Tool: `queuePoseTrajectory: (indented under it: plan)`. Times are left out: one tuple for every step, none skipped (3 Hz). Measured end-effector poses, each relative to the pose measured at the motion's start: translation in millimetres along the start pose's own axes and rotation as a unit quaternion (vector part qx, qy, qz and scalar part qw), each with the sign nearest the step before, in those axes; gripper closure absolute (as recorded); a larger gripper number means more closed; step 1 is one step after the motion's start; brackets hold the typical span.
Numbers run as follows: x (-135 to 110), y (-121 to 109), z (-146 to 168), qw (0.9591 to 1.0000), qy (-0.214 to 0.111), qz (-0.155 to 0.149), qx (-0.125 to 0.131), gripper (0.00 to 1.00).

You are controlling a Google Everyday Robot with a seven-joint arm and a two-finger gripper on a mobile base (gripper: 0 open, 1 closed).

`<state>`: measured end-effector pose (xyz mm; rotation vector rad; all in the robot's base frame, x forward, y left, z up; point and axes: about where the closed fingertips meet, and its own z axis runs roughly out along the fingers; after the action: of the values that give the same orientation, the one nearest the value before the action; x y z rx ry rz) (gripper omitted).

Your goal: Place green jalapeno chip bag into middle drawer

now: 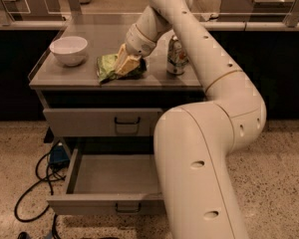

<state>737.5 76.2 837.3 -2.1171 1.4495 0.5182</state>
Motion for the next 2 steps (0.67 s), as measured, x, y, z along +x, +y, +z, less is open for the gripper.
queuePoseTrajectory:
  plan:
    - [-2,1,-2,0.9999,0.002,0.003,0.01,1.0]
    - [-10,4,-38,0.9973,0.016,0.012,0.07,0.99]
